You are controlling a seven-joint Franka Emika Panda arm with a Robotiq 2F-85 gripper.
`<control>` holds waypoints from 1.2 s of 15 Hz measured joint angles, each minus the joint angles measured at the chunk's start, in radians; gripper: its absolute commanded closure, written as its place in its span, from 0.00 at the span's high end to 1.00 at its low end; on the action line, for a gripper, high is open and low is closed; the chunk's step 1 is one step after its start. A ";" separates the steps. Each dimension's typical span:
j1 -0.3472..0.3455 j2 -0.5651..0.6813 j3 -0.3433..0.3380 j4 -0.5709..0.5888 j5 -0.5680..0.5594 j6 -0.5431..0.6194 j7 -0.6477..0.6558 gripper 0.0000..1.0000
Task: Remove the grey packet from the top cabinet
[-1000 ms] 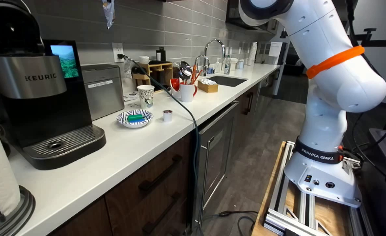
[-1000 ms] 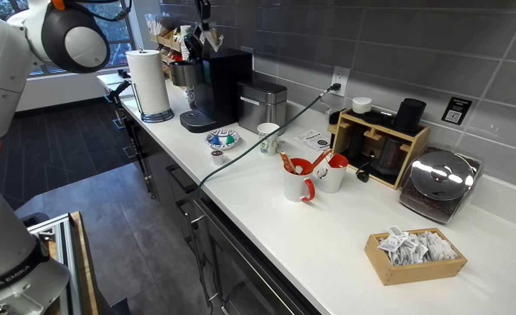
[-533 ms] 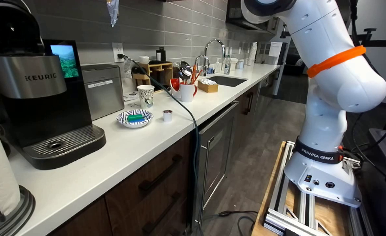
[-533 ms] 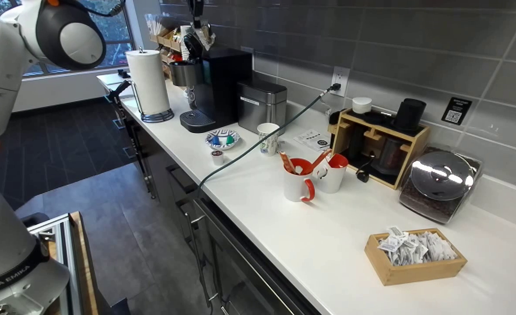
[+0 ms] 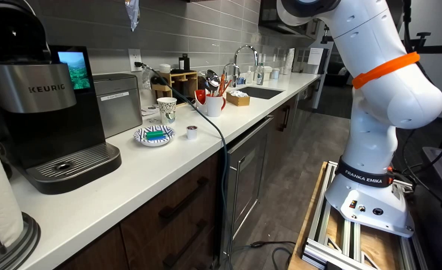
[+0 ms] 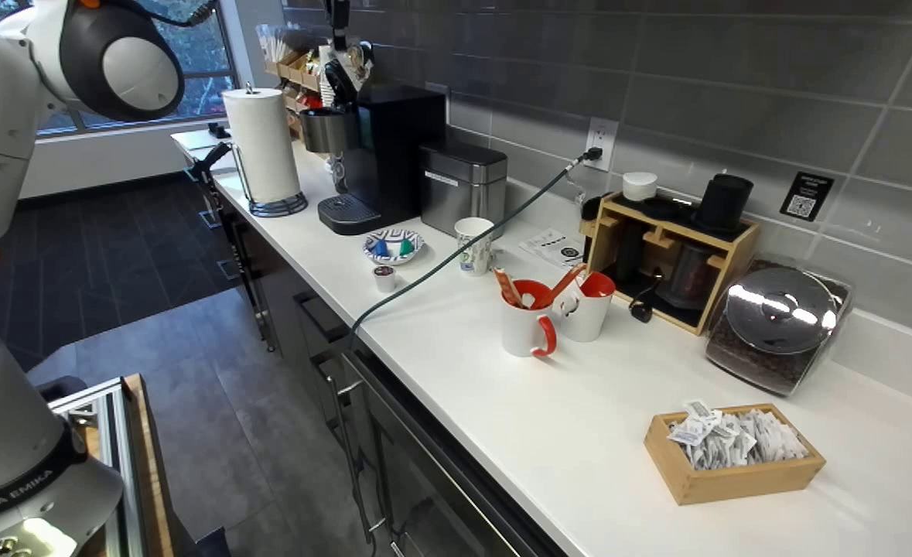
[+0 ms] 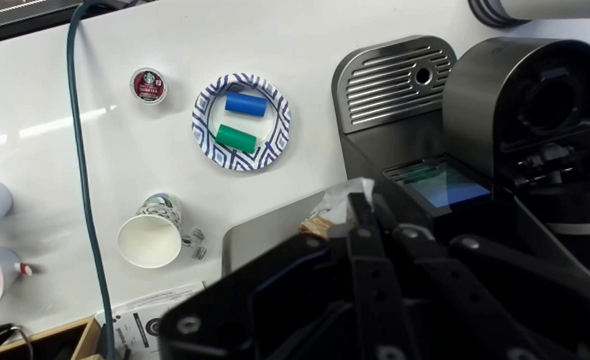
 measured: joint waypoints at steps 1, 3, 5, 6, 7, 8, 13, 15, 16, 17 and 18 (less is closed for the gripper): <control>0.000 0.000 0.000 0.000 0.000 0.000 0.005 0.03; 0.000 0.000 0.000 0.000 0.000 0.000 0.007 0.01; -0.001 0.000 -0.001 -0.002 -0.001 0.000 0.007 0.01; -0.004 0.001 -0.001 -0.005 -0.001 -0.006 0.007 0.01; -0.009 0.004 -0.001 -0.005 0.001 -0.018 0.007 0.01; -0.015 0.008 0.000 -0.005 0.005 -0.032 0.007 0.01; -0.041 0.027 0.000 -0.005 0.018 -0.073 0.008 0.20; -0.049 0.031 -0.001 -0.005 0.018 -0.073 0.014 0.36; -0.053 0.032 -0.001 -0.005 0.018 -0.073 0.019 0.42; -0.056 0.032 -0.001 -0.004 0.018 -0.073 0.025 0.51; -0.060 0.032 -0.001 -0.003 0.018 -0.073 0.030 0.58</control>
